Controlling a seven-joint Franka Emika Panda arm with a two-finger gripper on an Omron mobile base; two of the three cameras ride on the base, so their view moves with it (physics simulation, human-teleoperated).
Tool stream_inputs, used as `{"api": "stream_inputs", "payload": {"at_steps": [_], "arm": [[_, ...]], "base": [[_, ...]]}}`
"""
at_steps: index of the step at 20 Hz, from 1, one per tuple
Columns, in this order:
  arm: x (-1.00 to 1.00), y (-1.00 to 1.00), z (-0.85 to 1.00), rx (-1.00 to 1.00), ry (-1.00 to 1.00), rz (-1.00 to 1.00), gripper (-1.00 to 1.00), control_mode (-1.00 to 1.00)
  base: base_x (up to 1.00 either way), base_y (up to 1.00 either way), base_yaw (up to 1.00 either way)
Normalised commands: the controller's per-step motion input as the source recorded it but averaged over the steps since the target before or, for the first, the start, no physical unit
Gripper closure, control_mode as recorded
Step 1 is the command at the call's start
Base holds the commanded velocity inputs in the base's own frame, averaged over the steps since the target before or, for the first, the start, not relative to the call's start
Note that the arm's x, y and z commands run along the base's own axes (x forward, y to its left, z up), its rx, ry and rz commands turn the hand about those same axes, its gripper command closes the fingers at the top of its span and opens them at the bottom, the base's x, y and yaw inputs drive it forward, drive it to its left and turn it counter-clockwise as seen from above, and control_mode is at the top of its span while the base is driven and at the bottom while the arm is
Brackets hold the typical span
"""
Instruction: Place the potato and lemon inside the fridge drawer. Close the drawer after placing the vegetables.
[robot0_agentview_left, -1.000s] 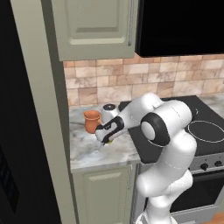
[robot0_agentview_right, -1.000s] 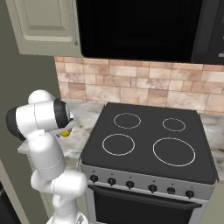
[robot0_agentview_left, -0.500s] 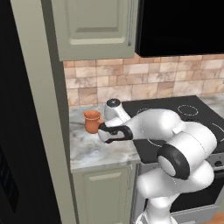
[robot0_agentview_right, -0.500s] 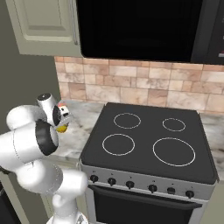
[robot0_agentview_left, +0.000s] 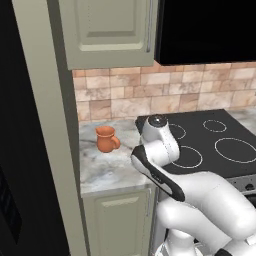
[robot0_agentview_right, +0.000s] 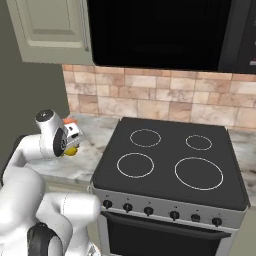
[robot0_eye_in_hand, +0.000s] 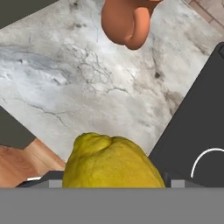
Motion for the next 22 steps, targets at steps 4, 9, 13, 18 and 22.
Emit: {"api": "stream_inputs", "payload": {"at_steps": [4,9,13,18,22], "arm": [[-0.03,-0.31,0.02,0.00,0.02,-0.03,1.00,-1.00],[0.01,-0.05,0.00,0.00,0.01,0.00,1.00,1.00],[0.00,0.00,0.00,0.00,0.00,0.00,1.00,1.00],[0.00,0.00,0.00,0.00,0.00,0.00,1.00,1.00],[0.00,0.00,0.00,0.00,0.00,0.00,1.00,1.00]], "base": [[0.00,0.00,0.00],[-0.10,-0.01,0.00],[-1.00,0.00,0.00],[-1.00,0.15,0.00],[-1.00,0.39,0.00]]}}
